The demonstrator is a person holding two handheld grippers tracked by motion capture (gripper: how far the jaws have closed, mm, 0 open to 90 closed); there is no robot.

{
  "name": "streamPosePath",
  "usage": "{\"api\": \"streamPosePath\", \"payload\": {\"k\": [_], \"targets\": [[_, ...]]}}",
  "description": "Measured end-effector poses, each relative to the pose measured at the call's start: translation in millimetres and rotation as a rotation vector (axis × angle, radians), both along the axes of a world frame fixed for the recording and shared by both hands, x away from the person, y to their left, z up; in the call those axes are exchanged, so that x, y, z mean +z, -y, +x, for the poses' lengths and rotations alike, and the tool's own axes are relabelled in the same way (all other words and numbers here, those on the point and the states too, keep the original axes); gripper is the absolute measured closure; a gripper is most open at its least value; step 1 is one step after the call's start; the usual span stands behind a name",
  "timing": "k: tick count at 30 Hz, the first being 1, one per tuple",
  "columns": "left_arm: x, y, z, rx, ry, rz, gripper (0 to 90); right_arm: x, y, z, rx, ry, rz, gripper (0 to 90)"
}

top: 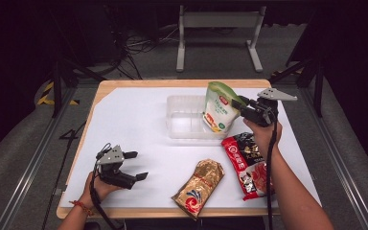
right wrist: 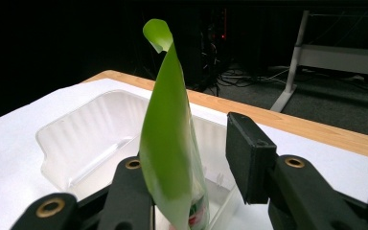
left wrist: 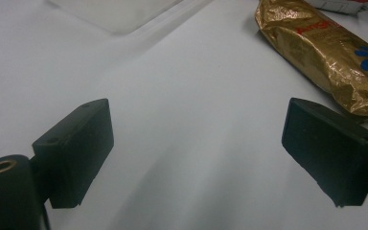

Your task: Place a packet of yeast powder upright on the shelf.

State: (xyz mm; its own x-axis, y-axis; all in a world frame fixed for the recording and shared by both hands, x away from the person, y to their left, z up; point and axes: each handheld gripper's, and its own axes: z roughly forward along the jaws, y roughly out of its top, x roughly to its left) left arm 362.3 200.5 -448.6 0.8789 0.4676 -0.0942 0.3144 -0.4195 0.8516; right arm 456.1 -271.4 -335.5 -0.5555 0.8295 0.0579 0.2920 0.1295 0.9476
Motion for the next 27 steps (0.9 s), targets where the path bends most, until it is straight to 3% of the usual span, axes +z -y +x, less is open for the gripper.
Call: {"api": "streamPosePath", "payload": {"k": [15,17,27], "targets": [[0.2,-0.8,-1.1,-0.005,0.000,-0.006,11.5,-7.2,-12.1,11.3,-0.005,-0.028,-0.007,60.1],[1.4,-0.2,-1.6,-0.010,-0.011,-0.028,11.6,-5.5,-8.9,6.7,-0.004,-0.024,0.000,59.8],[9.5,18.7,-8.5,-0.070,-0.024,-0.035,11.8,-3.3,11.2,-20.7,-0.007,-0.031,-0.002,59.7]]}}
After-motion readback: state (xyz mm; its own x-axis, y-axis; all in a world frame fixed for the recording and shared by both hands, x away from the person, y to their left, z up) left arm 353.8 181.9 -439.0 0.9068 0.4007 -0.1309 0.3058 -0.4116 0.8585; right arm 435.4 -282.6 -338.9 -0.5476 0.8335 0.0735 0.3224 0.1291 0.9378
